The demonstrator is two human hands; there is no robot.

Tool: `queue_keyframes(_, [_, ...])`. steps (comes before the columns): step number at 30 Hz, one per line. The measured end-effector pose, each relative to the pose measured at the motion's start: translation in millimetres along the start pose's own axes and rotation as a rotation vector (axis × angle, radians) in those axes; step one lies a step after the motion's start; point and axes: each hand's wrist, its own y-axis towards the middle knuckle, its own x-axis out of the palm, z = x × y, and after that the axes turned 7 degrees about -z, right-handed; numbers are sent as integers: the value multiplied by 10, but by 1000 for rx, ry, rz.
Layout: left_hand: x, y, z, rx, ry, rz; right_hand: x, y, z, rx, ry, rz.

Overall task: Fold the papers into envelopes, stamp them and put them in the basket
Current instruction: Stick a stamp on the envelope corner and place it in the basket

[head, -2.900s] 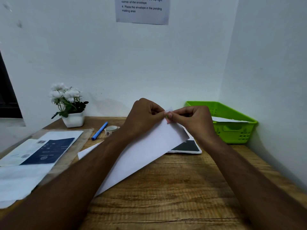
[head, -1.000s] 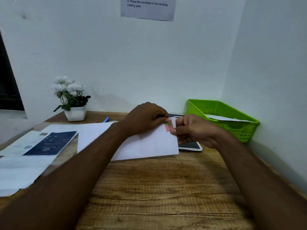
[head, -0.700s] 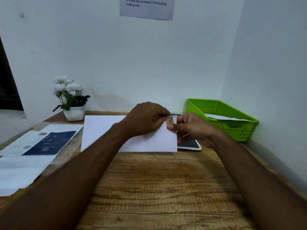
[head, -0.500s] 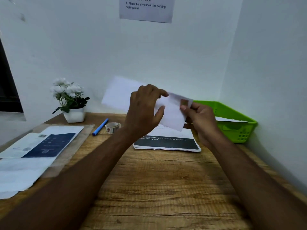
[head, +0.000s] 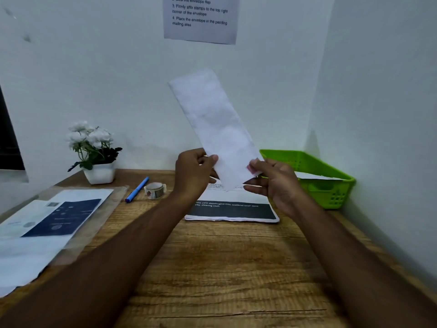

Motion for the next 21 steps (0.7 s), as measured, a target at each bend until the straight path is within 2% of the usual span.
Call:
queue_keyframes(6, [49, -6, 23, -16, 14, -19, -33, -18, -14, -72, -217, 18])
queue_keyframes(9, [110, 4, 76, -82, 27, -76, -67, -20, -19, -127, -300, 72])
queue_keyframes(13, [328, 18, 156, -190, -108, -171, -190, -3, -100, -215, -345, 268])
queue_keyframes(17, [693, -8, 233, -181, -213, -300, -447, -43, -193, -324, -486, 515])
queue_keyframes(21, [1072, -37, 313, -118, -96, -450, -682, -156, -231, -388, -541, 719])
